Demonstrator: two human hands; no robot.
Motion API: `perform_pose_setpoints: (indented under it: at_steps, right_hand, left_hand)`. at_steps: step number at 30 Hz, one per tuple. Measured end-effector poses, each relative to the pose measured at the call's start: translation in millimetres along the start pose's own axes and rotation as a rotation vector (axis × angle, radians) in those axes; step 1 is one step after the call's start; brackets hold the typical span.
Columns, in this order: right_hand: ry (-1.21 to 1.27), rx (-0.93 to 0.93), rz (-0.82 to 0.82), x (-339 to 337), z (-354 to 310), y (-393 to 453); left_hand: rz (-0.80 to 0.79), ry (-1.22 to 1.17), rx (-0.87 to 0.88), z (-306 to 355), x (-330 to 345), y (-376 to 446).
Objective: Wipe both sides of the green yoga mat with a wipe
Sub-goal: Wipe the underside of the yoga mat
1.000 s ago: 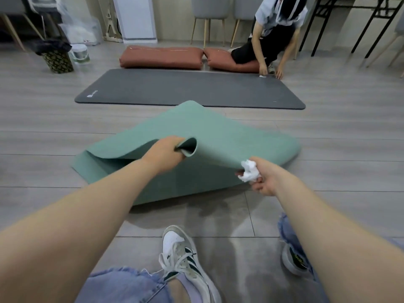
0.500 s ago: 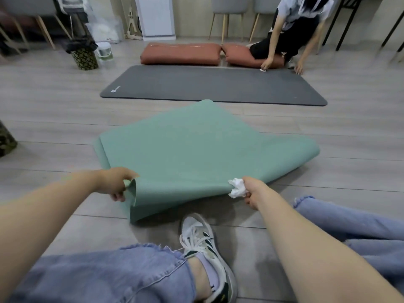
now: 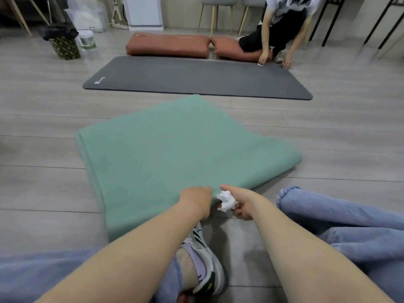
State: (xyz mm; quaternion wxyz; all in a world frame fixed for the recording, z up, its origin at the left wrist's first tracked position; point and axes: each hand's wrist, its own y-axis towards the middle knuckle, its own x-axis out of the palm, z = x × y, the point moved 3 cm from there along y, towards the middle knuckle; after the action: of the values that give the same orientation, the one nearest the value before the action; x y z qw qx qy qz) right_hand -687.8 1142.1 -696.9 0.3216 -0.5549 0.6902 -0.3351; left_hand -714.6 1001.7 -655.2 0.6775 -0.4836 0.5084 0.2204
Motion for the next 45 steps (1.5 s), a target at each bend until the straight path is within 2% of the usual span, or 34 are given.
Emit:
perform_pose_setpoints:
  at_steps: [4, 7, 11, 15, 18, 21, 23, 26, 28, 31, 32, 34, 37, 40, 43, 45]
  right_hand:
    - [0.085, -0.053, 0.007, -11.3, -8.1, 7.2]
    - [0.327, -0.193, 0.016, -11.0, -31.4, 14.1]
    - [0.462, -0.378, 0.160, -4.6, -52.5, 32.7]
    - [0.434, -0.336, 0.123, 11.8, -57.4, 30.1]
    - [0.402, -0.306, 0.295, 16.5, -45.0, 9.9]
    - [0.435, -0.408, 0.523, 24.6, -10.9, -19.2]
    - [0.498, -0.451, 0.597, 31.3, 12.1, -33.8]
    - [0.574, -0.378, 0.687, 46.4, 36.4, -37.6]
    - [0.581, -0.305, 0.632, 63.7, 43.0, -33.1]
    - [0.529, -0.244, 0.339, 84.2, 43.8, -20.8]
    - [0.496, -0.250, 0.300, 81.7, 41.7, -19.2]
    - [0.489, -0.244, 0.353, 64.2, 36.7, -16.3]
    - [0.570, -0.235, 0.496, 28.5, 28.4, -14.9]
    - [0.637, -0.229, 0.513, 3.8, 20.4, -10.2]
    - [0.696, -0.186, 0.455, -1.7, 20.1, -2.9]
    - [0.705, -0.164, 0.424, 4.8, 22.8, -0.3]
  left_hand:
    - [0.194, 0.143, 0.088, -17.7, -1.6, -9.2]
    - [0.300, 0.150, 0.147, -51.1, -12.0, -19.2]
    - [0.364, 0.189, 0.145, -91.1, -15.5, -32.9]
    - [0.376, 0.208, 0.136, -114.8, -14.1, -38.6]
    - [0.402, 0.256, 0.106, -127.8, -17.2, -33.1]
    - [0.433, 0.306, 0.119, -133.2, -28.9, -21.9]
    - [0.456, 0.351, 0.184, -130.6, -31.9, -13.3]
    - [0.486, 0.398, 0.178, -126.7, -28.1, -6.9]
    - [0.476, 0.345, 0.076, -133.0, -18.8, -8.9]
    - [0.462, 0.161, -0.103, -164.5, 9.9, -22.1]
    - [0.475, 0.092, -0.141, -176.7, 19.6, -27.3]
    - [0.536, -0.017, -0.195, -194.1, 29.8, -32.5]
    - [0.589, -0.018, -0.248, -196.5, 28.7, -26.3]
    - [0.496, 0.053, -0.277, -182.3, 26.9, -20.9]
    - [0.365, 0.130, -0.200, -151.5, 32.7, -17.8]
    - [0.354, 0.148, -0.073, -118.3, 30.9, -13.7]
